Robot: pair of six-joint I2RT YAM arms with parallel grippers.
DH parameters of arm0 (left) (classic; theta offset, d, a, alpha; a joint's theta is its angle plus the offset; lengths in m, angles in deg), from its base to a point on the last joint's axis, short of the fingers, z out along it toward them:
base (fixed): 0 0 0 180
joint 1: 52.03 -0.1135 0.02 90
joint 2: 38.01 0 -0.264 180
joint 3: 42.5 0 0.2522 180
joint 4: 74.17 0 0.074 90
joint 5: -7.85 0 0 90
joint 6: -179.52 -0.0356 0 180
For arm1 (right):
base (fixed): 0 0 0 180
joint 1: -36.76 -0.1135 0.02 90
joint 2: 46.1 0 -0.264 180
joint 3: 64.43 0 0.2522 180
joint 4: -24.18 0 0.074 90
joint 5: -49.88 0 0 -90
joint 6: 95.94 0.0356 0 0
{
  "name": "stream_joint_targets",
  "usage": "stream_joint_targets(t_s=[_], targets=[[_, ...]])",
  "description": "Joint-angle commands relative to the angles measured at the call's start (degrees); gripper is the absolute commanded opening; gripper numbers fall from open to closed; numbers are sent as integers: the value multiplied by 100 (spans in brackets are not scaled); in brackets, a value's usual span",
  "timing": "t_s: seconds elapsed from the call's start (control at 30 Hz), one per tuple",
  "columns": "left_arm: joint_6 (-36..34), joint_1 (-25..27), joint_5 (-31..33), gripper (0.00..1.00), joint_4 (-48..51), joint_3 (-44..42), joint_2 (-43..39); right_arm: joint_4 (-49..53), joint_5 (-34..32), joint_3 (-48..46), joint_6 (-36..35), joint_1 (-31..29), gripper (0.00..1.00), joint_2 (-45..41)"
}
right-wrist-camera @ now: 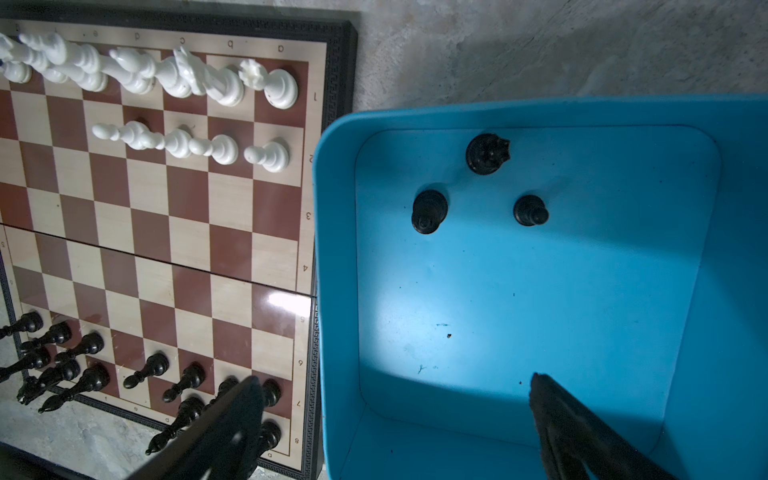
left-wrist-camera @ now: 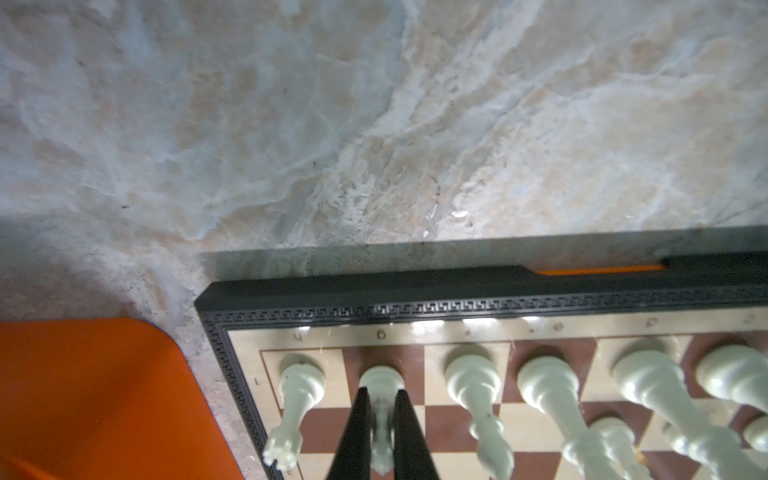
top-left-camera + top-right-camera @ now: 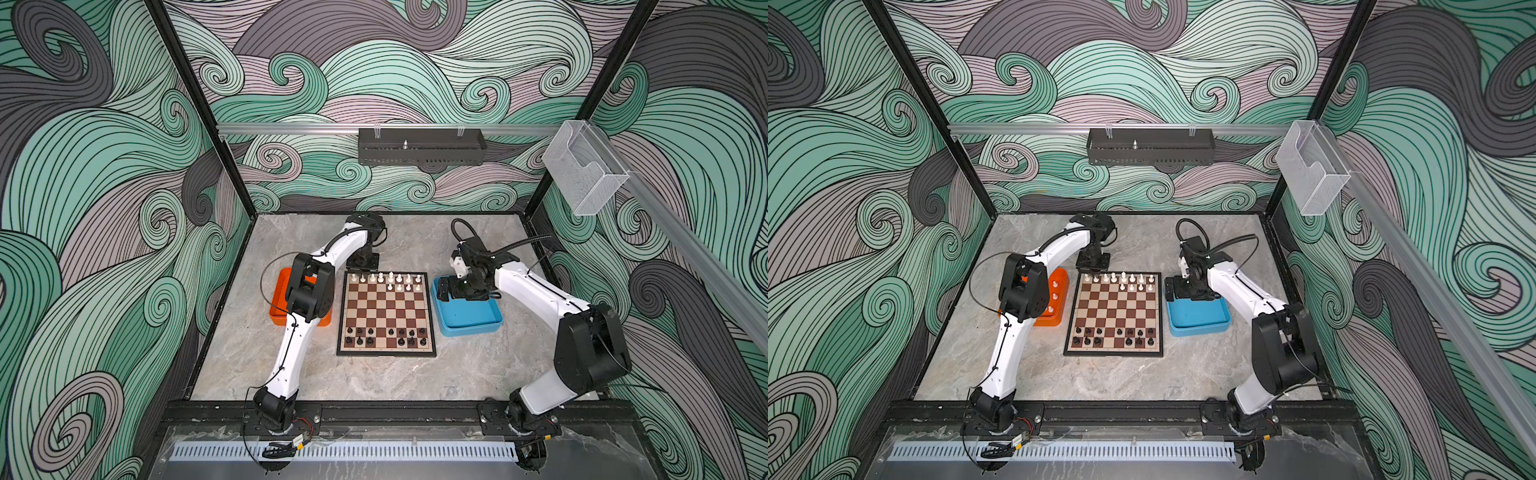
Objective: Set up the chess pieces on the board
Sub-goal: 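Lower the white pawn onto a far-row square with the left gripper, then open the left gripper to release the pawn and swing back over the orange tray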
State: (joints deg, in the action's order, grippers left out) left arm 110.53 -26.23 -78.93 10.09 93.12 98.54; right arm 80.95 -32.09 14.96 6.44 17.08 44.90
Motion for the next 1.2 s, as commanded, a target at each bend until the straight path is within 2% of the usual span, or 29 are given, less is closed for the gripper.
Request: stream_joint_targets(t_s=[0.0, 0.27, 1.17], targets=[[51, 29, -59, 12, 39, 164, 170, 6, 74, 26, -60, 35, 100, 73], [45, 22, -57, 24, 38, 158, 136, 1, 91, 30, -60, 35, 100, 84], [37, -40, 143, 27, 87, 180, -232, 13, 120, 64, -43, 32, 100, 51]])
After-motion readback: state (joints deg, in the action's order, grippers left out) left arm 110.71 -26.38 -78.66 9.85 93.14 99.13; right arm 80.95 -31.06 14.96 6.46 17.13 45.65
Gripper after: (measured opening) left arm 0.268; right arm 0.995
